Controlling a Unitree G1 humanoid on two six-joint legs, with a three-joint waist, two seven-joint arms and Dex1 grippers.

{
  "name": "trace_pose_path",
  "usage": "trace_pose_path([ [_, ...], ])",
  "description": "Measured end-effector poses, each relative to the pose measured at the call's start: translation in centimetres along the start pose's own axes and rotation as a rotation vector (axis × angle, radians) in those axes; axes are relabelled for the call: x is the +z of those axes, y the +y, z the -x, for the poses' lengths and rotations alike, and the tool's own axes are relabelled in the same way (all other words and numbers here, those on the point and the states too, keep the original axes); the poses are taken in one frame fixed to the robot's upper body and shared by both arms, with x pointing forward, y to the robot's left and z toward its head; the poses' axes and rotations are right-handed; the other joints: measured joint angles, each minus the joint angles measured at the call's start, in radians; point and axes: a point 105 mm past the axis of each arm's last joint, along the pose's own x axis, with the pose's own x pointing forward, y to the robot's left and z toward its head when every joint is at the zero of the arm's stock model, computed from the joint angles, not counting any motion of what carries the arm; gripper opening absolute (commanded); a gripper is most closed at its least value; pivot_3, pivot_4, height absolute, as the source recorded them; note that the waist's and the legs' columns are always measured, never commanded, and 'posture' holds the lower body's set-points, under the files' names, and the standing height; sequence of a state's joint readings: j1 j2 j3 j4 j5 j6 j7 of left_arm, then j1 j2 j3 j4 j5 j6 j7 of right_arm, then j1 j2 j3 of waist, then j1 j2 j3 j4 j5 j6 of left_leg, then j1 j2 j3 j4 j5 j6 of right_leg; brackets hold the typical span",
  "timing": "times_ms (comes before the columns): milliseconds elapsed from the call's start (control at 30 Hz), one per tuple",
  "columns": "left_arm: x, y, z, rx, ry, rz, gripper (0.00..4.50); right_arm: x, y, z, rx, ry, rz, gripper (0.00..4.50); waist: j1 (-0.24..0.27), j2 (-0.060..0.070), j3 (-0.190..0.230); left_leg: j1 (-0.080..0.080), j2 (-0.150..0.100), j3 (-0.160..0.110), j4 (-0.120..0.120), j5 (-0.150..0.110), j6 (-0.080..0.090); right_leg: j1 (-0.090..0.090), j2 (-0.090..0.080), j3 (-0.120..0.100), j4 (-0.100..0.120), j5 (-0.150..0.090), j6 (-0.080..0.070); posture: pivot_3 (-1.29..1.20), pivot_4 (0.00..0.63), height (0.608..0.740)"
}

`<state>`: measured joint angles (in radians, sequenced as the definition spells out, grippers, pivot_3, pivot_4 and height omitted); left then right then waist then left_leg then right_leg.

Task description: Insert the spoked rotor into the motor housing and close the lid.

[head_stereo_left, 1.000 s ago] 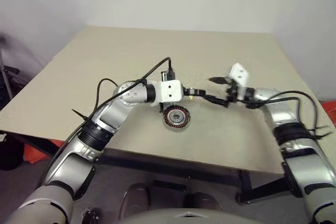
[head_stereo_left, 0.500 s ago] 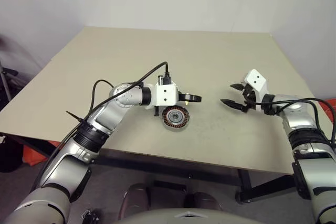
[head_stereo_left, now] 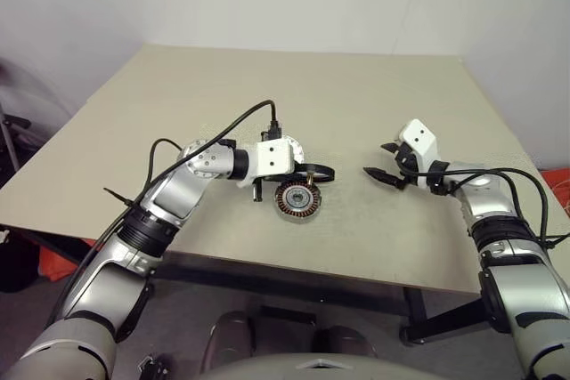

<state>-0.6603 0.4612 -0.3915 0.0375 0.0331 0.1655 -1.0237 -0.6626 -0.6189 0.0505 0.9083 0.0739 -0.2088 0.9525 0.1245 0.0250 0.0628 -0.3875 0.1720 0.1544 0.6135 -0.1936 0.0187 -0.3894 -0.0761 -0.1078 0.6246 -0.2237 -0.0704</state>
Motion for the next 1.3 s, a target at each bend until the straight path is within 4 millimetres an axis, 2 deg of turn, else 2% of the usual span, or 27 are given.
trace_pose_path([
  [300,-0.6,0.5,1.6,0.000,0.038,-0.050,0.39,-0.2,0.1,-0.4,-0.022,-0.005,-0.016,3.99,0.000,0.000,0.000,0.000,0.000,0.000,0.000,-0.001,-0.002,0.000,0.000,0.000,0.000,0.000,0.000,0.00,0.000,0.740],
  [500,-0.5,2.1,1.6,0.062,0.060,-0.175,0.39,0.0,0.4,-0.9,-0.017,-0.014,-0.022,3.99,-0.001,0.000,0.000,0.000,0.000,0.000,0.000,-0.001,-0.002,0.000,0.000,0.000,0.000,0.000,0.000,0.00,0.000,0.740],
  [667,-0.5,1.2,0.8,0.030,0.057,-0.247,0.39,0.4,0.4,-1.1,-0.014,-0.025,-0.017,3.99,0.000,0.000,0.000,0.000,0.000,0.000,0.000,-0.001,-0.001,0.000,0.000,0.000,0.000,0.000,0.000,0.00,0.000,0.740],
  [867,-1.7,-0.3,0.4,-0.031,0.077,-0.243,0.39,0.6,0.4,-1.2,-0.013,-0.029,-0.016,3.99,0.000,0.000,0.000,0.000,0.000,0.000,0.000,-0.001,-0.002,0.000,0.000,0.000,0.000,0.000,0.000,0.00,0.000,0.740],
  [1000,-2.6,-0.3,1.1,-0.046,0.112,-0.278,0.39,0.6,0.4,-1.3,-0.013,-0.030,-0.016,3.99,-0.001,0.000,0.000,0.000,0.000,0.000,0.000,-0.001,-0.002,0.000,0.000,0.000,0.000,0.000,0.000,0.00,0.000,0.740],
  [1300,-3.6,0.3,0.7,-0.005,0.126,-0.348,0.39,0.7,0.9,-1.8,-0.003,-0.042,-0.023,3.99,-0.001,0.000,0.000,0.001,0.000,0.000,0.000,-0.001,-0.002,0.000,0.000,0.000,0.001,0.000,0.000,0.00,0.000,0.740],
])
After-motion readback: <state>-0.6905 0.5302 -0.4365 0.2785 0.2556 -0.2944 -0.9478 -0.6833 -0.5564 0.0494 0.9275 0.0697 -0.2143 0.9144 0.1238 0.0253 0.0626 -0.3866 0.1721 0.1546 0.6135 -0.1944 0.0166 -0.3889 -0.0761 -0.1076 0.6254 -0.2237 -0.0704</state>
